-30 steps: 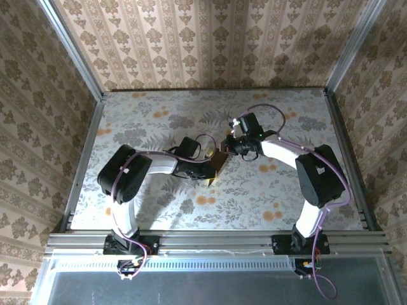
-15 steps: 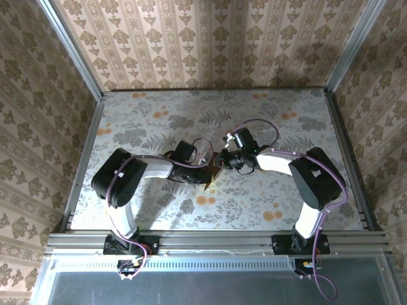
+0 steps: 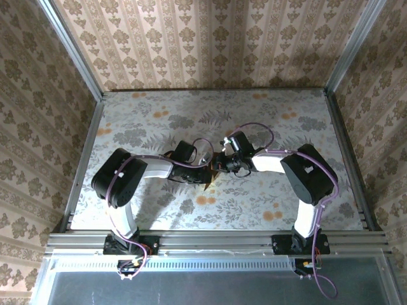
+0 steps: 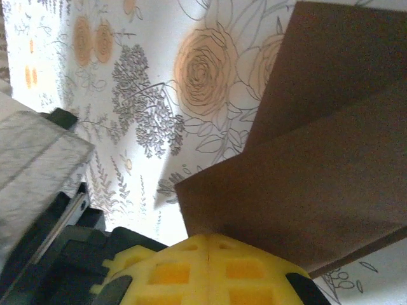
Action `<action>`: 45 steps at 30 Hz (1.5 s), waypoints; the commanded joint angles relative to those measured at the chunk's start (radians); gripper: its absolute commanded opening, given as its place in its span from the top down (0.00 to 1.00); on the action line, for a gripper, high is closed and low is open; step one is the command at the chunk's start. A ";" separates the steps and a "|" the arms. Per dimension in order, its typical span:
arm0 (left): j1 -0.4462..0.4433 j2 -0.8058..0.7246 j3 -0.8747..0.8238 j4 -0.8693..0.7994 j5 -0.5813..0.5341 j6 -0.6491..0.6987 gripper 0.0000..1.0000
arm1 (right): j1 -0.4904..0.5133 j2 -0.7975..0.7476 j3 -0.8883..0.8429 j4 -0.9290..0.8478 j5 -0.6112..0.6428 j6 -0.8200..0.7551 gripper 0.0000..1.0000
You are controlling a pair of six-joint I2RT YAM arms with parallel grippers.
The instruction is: Fold a paper plane with a square sheet of paper (fold left side to right side)
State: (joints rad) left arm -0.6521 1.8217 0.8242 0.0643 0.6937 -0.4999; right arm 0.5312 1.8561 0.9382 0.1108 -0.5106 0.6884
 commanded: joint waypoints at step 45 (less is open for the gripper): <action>0.005 0.057 -0.046 -0.151 -0.060 0.047 1.00 | -0.171 0.083 0.081 -0.185 0.148 -0.150 0.98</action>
State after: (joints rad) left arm -0.6476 1.8240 0.8246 0.0601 0.7033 -0.4774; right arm 0.3904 1.9034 1.0039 -0.0216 -0.4644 0.5709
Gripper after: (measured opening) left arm 0.049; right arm 0.062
